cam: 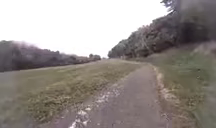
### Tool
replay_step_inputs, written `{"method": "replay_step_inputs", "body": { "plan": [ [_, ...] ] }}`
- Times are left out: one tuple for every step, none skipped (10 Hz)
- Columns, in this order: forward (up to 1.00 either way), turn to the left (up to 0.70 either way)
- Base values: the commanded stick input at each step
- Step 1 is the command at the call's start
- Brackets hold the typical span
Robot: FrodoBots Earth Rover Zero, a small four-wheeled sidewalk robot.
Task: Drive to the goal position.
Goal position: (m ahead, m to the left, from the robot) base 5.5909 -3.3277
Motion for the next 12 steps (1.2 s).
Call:
{"method": "replay_step_inputs", "body": {
  "plan": [
    [0.60, -0.15],
    [0.00, -0.60],
    [0.00, -0.60],
    [0.00, -0.60],
    [0.00, -0.60],
    [0.00, -0.60],
    [0.00, -0.60],
    [0.00, -0.60],
    [0.00, -0.60],
    [0.00, -0.60],
    [0.00, -0.60],
    [0.00, -0.60]
  ]
}}
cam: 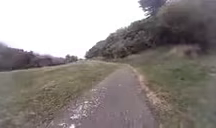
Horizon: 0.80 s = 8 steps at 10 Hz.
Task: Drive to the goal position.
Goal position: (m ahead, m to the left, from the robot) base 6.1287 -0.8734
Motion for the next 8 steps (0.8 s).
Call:
{"method": "replay_step_inputs", "body": {
  "plan": [
    [0.42, -0.28],
    [0.60, -0.09],
    [0.60, 0.00],
    [0.60, 0.00],
    [0.60, 0.00],
    [0.60, 0.01],
    [0.60, 0.10],
    [0.60, 0.15]
  ]
}}
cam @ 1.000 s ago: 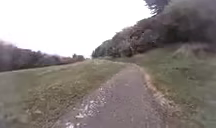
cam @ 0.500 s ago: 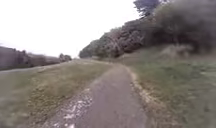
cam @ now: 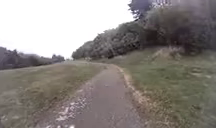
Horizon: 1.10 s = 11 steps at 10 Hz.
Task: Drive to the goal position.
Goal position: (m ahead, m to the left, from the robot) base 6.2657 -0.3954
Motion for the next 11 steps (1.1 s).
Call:
{"method": "replay_step_inputs", "body": {
  "plan": [
    [0.60, 0.15],
    [0.60, 0.15],
    [0.60, 0.15],
    [0.60, 0.15],
    [0.60, 0.07],
    [0.60, 0.00],
    [0.60, 0.00],
    [0.60, 0.00],
    [0.60, 0.00],
    [0.60, 0.00],
    [0.60, 0.00]
  ]
}}
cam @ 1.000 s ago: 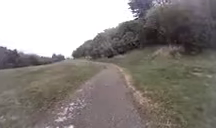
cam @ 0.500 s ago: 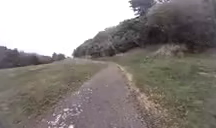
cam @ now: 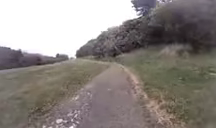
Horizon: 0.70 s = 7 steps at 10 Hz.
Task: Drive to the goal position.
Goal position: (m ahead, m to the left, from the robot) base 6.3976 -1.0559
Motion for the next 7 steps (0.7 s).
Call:
{"method": "replay_step_inputs", "body": {
  "plan": [
    [0.60, 0.00],
    [0.60, 0.00],
    [0.60, 0.00],
    [0.60, 0.00],
    [0.60, 0.00],
    [0.60, 0.00],
    [0.60, 0.00]
  ]
}}
